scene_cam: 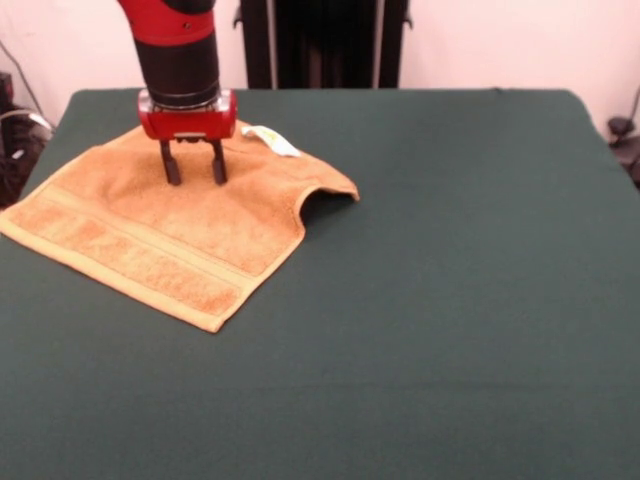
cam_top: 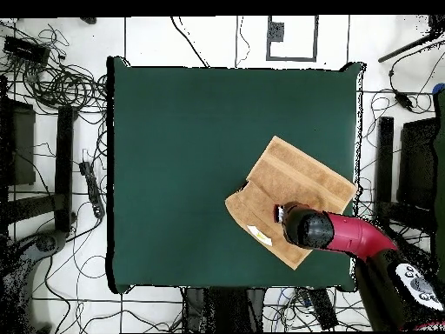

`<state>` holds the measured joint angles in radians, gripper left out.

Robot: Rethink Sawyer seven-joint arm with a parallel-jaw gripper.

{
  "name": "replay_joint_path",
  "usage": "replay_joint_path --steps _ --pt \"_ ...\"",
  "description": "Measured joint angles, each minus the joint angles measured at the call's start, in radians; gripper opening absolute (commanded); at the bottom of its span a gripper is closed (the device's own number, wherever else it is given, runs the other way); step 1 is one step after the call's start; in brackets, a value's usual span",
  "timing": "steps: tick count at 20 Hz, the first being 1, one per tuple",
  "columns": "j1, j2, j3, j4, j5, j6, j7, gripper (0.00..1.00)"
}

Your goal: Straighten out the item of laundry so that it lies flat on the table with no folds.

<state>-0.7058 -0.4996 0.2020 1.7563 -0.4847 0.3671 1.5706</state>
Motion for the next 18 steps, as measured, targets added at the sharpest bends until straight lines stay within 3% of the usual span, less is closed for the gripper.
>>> replay_joint_path --steps 18 --pt "0.047 0.000 -0.001 0.014 0.054 0.000 0.000 1.00"
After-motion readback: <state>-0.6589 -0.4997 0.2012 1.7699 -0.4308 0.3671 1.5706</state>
